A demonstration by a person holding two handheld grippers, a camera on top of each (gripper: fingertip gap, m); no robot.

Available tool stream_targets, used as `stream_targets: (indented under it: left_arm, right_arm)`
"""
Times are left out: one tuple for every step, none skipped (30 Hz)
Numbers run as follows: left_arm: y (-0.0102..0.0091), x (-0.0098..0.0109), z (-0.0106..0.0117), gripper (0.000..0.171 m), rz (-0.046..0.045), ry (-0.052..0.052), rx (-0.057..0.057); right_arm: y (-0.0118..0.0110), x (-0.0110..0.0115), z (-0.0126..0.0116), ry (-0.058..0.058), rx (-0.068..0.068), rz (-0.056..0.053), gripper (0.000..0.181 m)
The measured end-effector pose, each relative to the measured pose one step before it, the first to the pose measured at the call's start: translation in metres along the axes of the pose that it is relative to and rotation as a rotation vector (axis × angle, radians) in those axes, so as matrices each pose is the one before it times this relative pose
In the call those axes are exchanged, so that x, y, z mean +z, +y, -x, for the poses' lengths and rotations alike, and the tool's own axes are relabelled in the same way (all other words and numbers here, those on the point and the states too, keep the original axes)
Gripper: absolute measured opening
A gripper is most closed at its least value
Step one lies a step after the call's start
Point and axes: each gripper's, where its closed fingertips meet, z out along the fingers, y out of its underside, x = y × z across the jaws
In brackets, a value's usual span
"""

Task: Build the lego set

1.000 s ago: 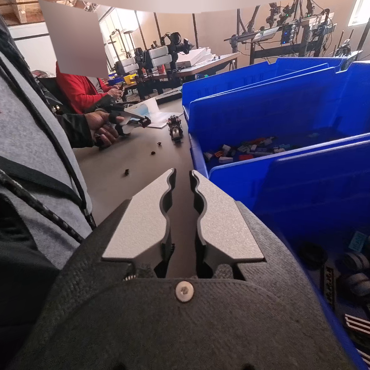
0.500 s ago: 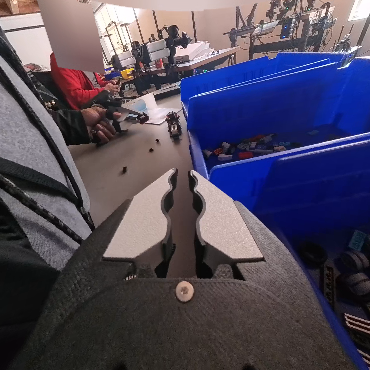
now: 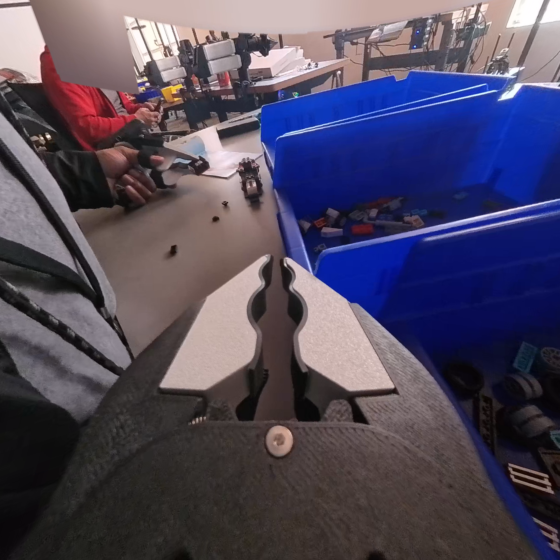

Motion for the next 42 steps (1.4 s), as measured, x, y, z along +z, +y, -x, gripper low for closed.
stream_targets:
  left_arm:
    - [-0.00004, -0.0001, -0.00019, 0.017, 0.0003, 0.0026, -0.0012]
    - [-0.00003, -0.00007, -0.00016, 0.017, 0.00014, 0.0026, -0.002]
    - [-0.0001, 0.00001, -0.00009, 0.017, 0.00007, 0.0021, -0.0023]
    - [-0.00011, -0.00002, -0.00008, 0.017, 0.00021, 0.0016, -0.0017]
    - [0.00003, 0.0, -0.00004, 0.017, 0.00075, 0.0014, -0.0011]
    - [0.00017, 0.00009, -0.00016, 0.017, 0.0009, 0.0013, -0.0005]
    - [0.00005, 0.00002, -0.00014, 0.017, 0.00081, 0.0008, -0.0005]
    - [0.00008, 0.00004, -0.00003, 0.017, 0.00077, 0.0008, -0.0004]
    - [0.00007, 0.00004, -0.00007, 0.017, 0.00076, 0.0011, -0.0003]
    - [0.00008, -0.00001, -0.00008, 0.017, 0.00038, 0.001, -0.0005]
    - [0.00002, -0.00001, -0.00019, 0.017, 0.00012, 0.0012, -0.0002]
    - [0.00004, 0.00001, -0.00007, 0.017, 0.00005, 0.0012, 0.0]
    - [0.00002, -0.00009, -0.00028, 0.017, -0.0001, 0.0015, 0.0004]
    - [0.00003, -0.00006, -0.00017, 0.017, -0.00022, 0.0014, 0.0005]
    - [0.0, -0.00008, -0.00028, 0.017, -0.00021, 0.0016, 0.0005]
    - [0.00008, -0.00008, -0.00027, 0.017, 0.0001, 0.0021, 0.0004]
    - [-0.00009, -0.00013, -0.00031, 0.017, -0.00038, 0.0018, 0.0003]
    - [0.00001, -0.00005, -0.00026, 0.017, -0.00039, 0.0018, 0.0001]
    - [-0.00002, -0.0001, -0.00021, 0.017, -0.00032, 0.0023, -0.0002]
    - [-0.00005, -0.00012, -0.00036, 0.017, -0.00026, 0.0026, -0.0004]
    - [-0.00006, -0.00011, -0.00033, 0.017, -0.00038, 0.0025, 0.0]
    - [0.00001, -0.0002, -0.00024, 0.017, -0.00031, 0.002, 0.0004]
    - [0.0001, 0.00002, -0.00028, 0.017, 0.00041, 0.0015, 0.0009]
    - [0.00023, 0.00002, -0.00024, 0.017, 0.00104, 0.0008, 0.0018]
    - [0.0004, 0.00014, -0.00027, 0.017, 0.00195, 0.0002, 0.0024]
    - [0.00043, 0.00032, -0.00014, 0.017, 0.00307, 0.0004, 0.0017]
    - [0.00042, 0.00034, -0.00015, 0.017, 0.00347, 0.0011, -0.0005]
    - [0.00014, 0.00014, 0.00008, 0.017, 0.00239, 0.0009, -0.0034]
    - [0.00008, 0.00016, 0.00025, 0.017, 0.00186, 0.001, -0.0053]
    - [0.00013, 0.00006, 0.00001, 0.017, 0.00257, 0.0036, -0.0054]
    - [0.00016, -0.00015, -0.00086, 0.017, 0.00195, 0.0074, -0.0025]
    - [0.00007, -0.00025, -0.0013, 0.017, 0.00081, 0.0102, -0.0003]
    - [0.00006, -0.00056, -0.0015, 0.017, -0.00033, 0.011, -0.0001]
    - [-0.00023, -0.00066, -0.00162, 0.017, -0.00183, 0.0119, -0.0007]
    - [-0.00042, -0.00071, -0.00163, 0.017, -0.00261, 0.0133, -0.0015]
    - [-0.00042, -0.0008, -0.00169, 0.017, -0.00228, 0.0137, -0.0032]
    - [-0.00043, -0.00084, -0.00171, 0.017, -0.0024, 0.0153, -0.0045]
    - [-0.00069, -0.0009, -0.00163, 0.017, -0.0034, 0.015, -0.0057]
    - [-0.00077, -0.00083, -0.0011, 0.017, -0.00431, 0.0122, -0.0063]
    - [-0.00064, -0.00078, -0.00088, 0.017, -0.00315, 0.0098, -0.0063]
    - [-0.00039, -0.00048, -0.0006, 0.017, -0.00159, 0.0078, -0.0058]
    - [-0.00039, -0.0003, -0.00051, 0.017, -0.00134, 0.0055, -0.0032]
  right_arm:
    - [-0.00001, -0.00003, -0.00045, 0.0036, -0.0004, -0.0002, 0.005]
    - [-0.00003, -0.00002, -0.00058, 0.0048, 0.0001, -0.0004, 0.005]
    - [0.0, -0.00004, -0.00055, 0.0045, 0.0, -0.0002, 0.005]
    - [0.00006, 0.00013, -0.00037, 0.0031, -0.0005, 0.0006, 0.004]
    - [0.0002, 0.00018, -0.00019, 0.0029, -0.0013, 0.0015, 0.004]
    - [0.00032, 0.00027, -0.00008, 0.0025, -0.002, 0.0026, 0.003]
    - [0.00038, 0.00031, 0.00001, 0.0021, -0.0024, 0.0031, 0.003]
    - [0.00043, 0.00036, 0.00001, 0.002, -0.0023, 0.0027, 0.003]
    - [0.00029, 0.00028, 0.00002, 0.0018, -0.0019, 0.0024, 0.003]
    - [0.00018, 0.00018, -0.00003, 0.0016, -0.0015, 0.0014, 0.003]
    - [0.00008, 0.00008, -0.00012, 0.0017, -0.001, 0.0005, 0.003]
    - [0.00002, 0.00006, -0.00004, 0.0019, -0.0008, 0.0, 0.003]
    - [-0.00007, -0.00004, -0.00014, 0.0022, -0.001, -0.0001, 0.003]
    - [0.00004, 0.00005, -0.00012, 0.0022, -0.0013, 0.0001, 0.003]
    - [0.00005, 0.00004, -0.00006, 0.0018, -0.0012, 0.0002, 0.003]
    - [0.00005, 0.00005, -0.00003, 0.0016, -0.0012, 0.0002, 0.003]
    - [-0.00006, 0.00007, -0.00005, 0.0013, -0.001, 0.0002, 0.003]
    - [0.00004, 0.00009, 0.0, 0.001, -0.0008, 0.0003, 0.003]
    - [0.00008, -0.00005, 0.00004, 0.0009, -0.0007, 0.0003, 0.003]
    - [0.00005, 0.00008, -0.00002, 0.0011, -0.0009, 0.0004, 0.003]
    - [0.00011, 0.00013, 0.00002, 0.0011, -0.0011, 0.0009, 0.003]
    - [0.00022, 0.00015, 0.00007, 0.001, -0.0014, 0.0018, 0.003]
    - [0.00041, 0.00039, 0.00012, 0.0009, -0.002, 0.0029, 0.003]
    - [0.00037, 0.0003, 0.00018, 0.0008, -0.0026, 0.0031, 0.003]
    - [0.00008, 0.00009, 0.00051, -0.0008, -0.0031, 0.0011, 0.004]
    - [-0.00041, -0.00027, 0.00112, -0.006, -0.0026, -0.0026, 0.006]
    - [-0.00043, -0.00086, 0.00195, -0.0146, 0.0007, -0.0024, 0.009]
    - [0.00013, -0.00135, 0.00269, -0.0271, 0.0071, 0.0087, 0.015]
    - [-0.0011, -0.00213, 0.00301, -0.0413, 0.0105, 0.0226, 0.018]
    - [-0.00531, -0.00407, 0.00253, -0.0465, 0.0043, 0.0241, 0.019]
    - [-0.01028, -0.00602, 0.00093, -0.0415, -0.0062, 0.0174, 0.02]
    - [-0.0142, -0.00708, -0.0006, -0.0361, -0.0128, 0.0125, 0.021]
    - [-0.01647, -0.0069, -0.00287, -0.0281, -0.0169, 0.0126, 0.021]
    - [-0.01628, -0.00545, -0.00482, -0.0239, -0.0208, 0.0216, 0.021]
    - [-0.01339, -0.00277, -0.00549, -0.0313, -0.0227, 0.0427, 0.021]
    - [-0.00893, 0.00042, -0.00543, -0.0411, -0.0272, 0.0683, 0.021]
    - [-0.00455, 0.00345, -0.00775, -0.035, -0.0436, 0.0898, 0.021]
    - [-0.00106, 0.00607, -0.01054, -0.0235, -0.0673, 0.1033, 0.021]
    - [0.00183, 0.00854, -0.01056, -0.0317, -0.0724, 0.1072, 0.022]
    - [0.00364, 0.01112, -0.00833, -0.0555, -0.05, 0.1032, 0.021]
    - [0.0036, 0.01316, -0.00498, -0.0828, -0.0158, 0.091, 0.021]
    - [0.0027, 0.01438, -0.00245, -0.0996, 0.0079, 0.0787, 0.021]
